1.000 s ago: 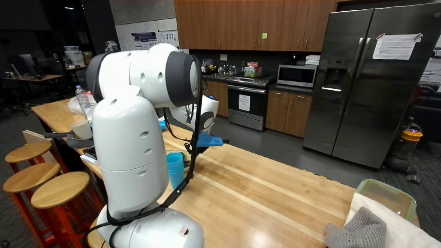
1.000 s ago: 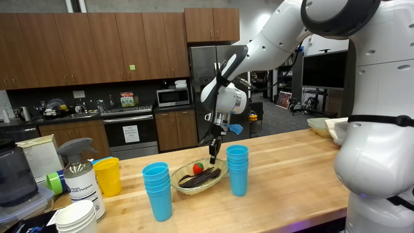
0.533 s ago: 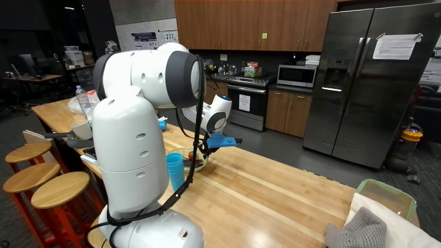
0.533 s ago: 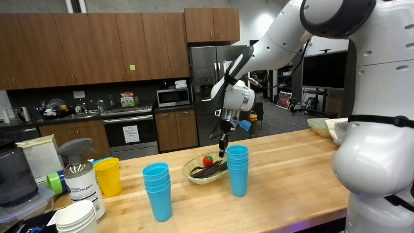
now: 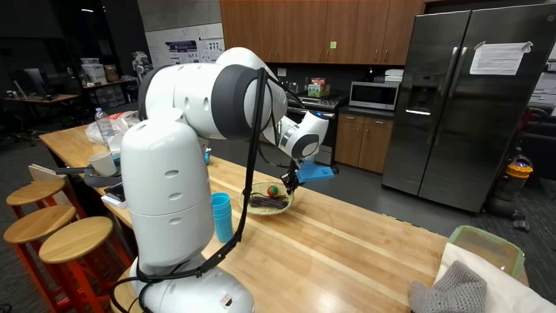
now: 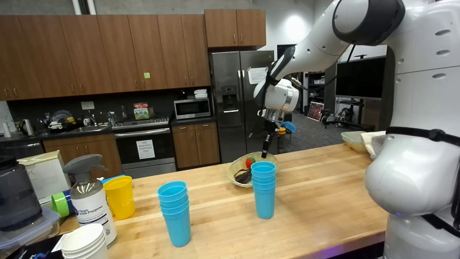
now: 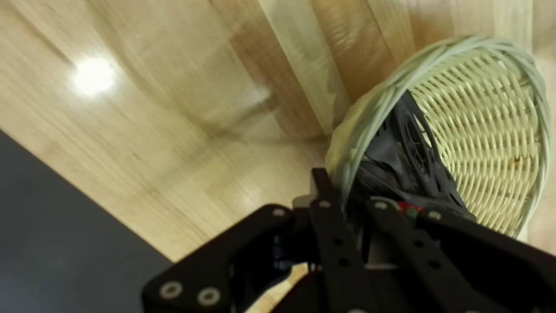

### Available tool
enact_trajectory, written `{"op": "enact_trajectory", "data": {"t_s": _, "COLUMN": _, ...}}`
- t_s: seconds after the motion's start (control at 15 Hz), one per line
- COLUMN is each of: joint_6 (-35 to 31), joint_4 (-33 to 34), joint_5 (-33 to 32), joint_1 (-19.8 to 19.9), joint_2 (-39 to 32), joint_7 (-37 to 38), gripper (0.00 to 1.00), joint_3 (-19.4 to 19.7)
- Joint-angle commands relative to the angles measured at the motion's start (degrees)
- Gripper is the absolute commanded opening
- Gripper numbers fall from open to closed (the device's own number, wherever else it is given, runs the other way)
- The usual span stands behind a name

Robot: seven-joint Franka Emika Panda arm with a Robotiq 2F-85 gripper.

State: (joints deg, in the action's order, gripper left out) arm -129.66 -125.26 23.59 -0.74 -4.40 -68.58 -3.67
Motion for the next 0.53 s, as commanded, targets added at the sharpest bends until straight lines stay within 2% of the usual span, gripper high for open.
{"op": "enact_trajectory", "data": {"t_s": 0.0, "joint_6": 1.88, "joint_4": 2.17, "joint_5": -0.49, "joint_1": 2.39, "joint_2": -1.3, "joint_7": -4.44, "gripper": 0.01, "joint_3": 1.98}}
{"op": "enact_trajectory", "data": {"t_s": 0.47, "joint_6": 0.86, "joint_4": -0.15, "joint_5": 3.77, "joint_1": 8.15, "joint_2": -3.52, "joint_7": -13.85, "gripper": 0.01, "joint_3": 5.68}}
